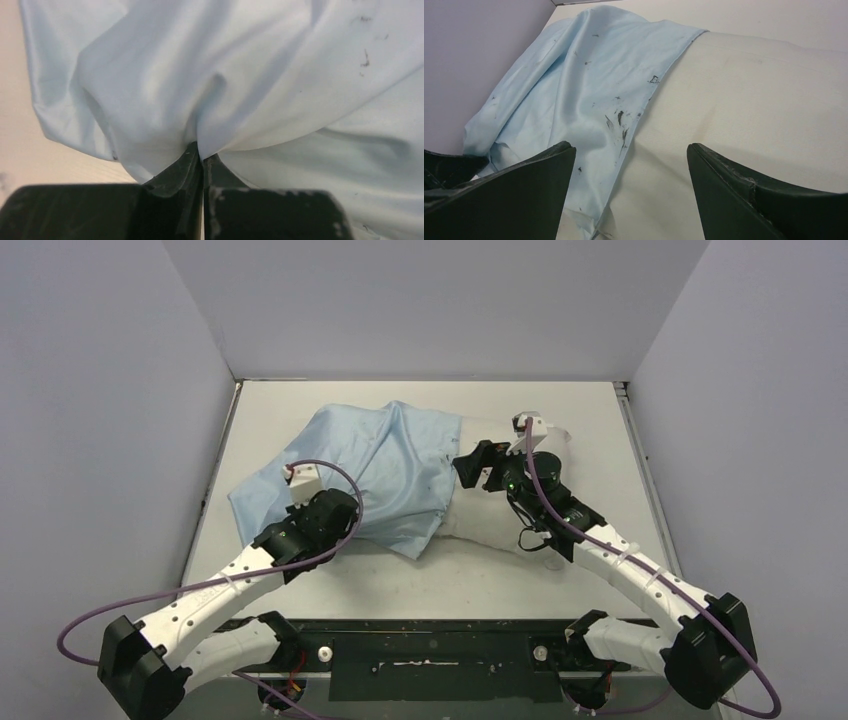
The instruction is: Put the pillow into the pillowcase
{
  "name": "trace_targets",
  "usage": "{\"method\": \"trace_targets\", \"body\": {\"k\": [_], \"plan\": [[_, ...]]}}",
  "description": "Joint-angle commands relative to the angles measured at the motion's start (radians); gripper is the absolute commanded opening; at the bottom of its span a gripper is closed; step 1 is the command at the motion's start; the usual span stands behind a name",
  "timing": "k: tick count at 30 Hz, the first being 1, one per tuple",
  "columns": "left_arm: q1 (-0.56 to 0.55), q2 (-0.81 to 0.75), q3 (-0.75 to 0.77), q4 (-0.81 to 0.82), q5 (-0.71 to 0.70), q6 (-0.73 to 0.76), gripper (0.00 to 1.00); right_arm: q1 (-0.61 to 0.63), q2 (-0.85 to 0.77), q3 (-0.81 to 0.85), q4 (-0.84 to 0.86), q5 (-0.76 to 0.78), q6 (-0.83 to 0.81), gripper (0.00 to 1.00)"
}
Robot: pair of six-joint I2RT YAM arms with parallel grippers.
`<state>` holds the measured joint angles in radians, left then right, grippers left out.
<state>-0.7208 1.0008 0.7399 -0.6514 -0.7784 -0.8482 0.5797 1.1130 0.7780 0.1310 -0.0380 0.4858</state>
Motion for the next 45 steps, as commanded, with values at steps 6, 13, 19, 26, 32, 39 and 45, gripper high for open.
{"method": "trace_targets", "body": {"k": [6, 13, 19, 26, 32, 39, 45], "plan": [[0.067, -0.093, 0.069, 0.434, -0.249, 0.615, 0.0, -0.001, -0.031, 0.032, 0.021, -0.036, -0.01, 0.84], [0.173, 0.041, 0.128, 0.898, -0.221, 0.938, 0.0, 0.02, -0.005, -0.017, 0.01, -0.173, 0.117, 0.76], [0.295, 0.159, 0.199, 1.024, -0.088, 0.961, 0.0, 0.157, -0.005, -0.08, 0.04, -0.147, 0.204, 0.72], [0.362, 0.24, 0.224, 1.039, -0.026, 0.944, 0.0, 0.273, 0.046, -0.153, 0.132, -0.028, 0.334, 0.67], [0.374, 0.23, 0.214, 0.954, 0.108, 0.862, 0.02, 0.308, 0.207, -0.148, 0.331, -0.026, 0.344, 0.62], [0.382, 0.225, 0.231, 0.866, 0.188, 0.794, 0.03, 0.412, 0.417, -0.105, 0.477, 0.171, 0.336, 0.58], [0.388, 0.241, 0.266, 0.785, 0.225, 0.765, 0.04, 0.441, 0.567, -0.006, 0.519, 0.157, 0.315, 0.53]]}}
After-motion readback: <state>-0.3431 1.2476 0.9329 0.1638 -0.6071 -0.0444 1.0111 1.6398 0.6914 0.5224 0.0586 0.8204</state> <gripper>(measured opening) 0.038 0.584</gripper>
